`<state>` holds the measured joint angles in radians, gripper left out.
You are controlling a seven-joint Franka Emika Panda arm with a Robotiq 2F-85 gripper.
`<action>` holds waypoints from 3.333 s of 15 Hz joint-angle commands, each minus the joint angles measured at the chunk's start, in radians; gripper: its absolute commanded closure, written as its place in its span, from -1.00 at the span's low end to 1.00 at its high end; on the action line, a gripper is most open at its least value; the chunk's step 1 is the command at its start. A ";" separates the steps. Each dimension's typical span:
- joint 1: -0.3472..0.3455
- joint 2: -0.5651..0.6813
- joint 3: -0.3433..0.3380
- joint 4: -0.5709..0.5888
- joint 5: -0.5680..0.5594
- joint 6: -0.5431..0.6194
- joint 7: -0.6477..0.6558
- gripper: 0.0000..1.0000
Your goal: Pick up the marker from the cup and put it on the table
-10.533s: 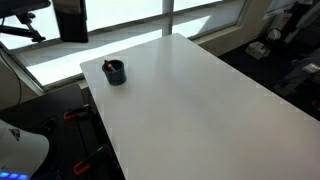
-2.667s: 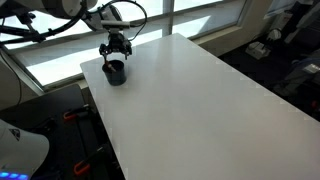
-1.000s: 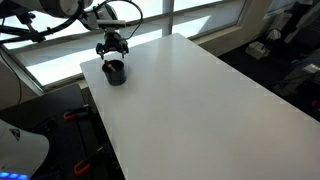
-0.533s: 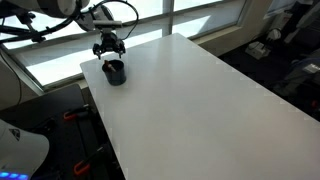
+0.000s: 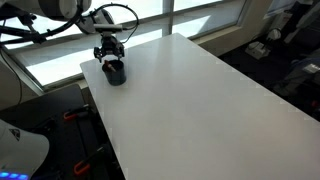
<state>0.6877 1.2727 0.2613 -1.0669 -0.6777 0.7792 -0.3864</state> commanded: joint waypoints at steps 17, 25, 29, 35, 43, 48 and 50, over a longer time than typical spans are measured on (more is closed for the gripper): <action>-0.019 -0.007 0.015 -0.017 -0.005 0.012 -0.016 -1.00; -0.020 -0.003 0.028 -0.024 -0.002 0.018 -0.018 -0.84; -0.023 -0.007 0.028 -0.028 0.001 0.029 -0.014 0.02; -0.027 -0.017 0.031 -0.047 -0.006 0.059 -0.021 0.91; -0.038 -0.039 0.034 -0.075 0.008 0.079 0.012 0.95; -0.088 -0.132 0.040 -0.174 0.061 0.132 0.089 0.95; -0.129 -0.197 0.043 -0.245 0.099 0.184 0.126 0.95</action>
<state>0.6286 1.2102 0.2803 -1.1509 -0.6326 0.8789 -0.3373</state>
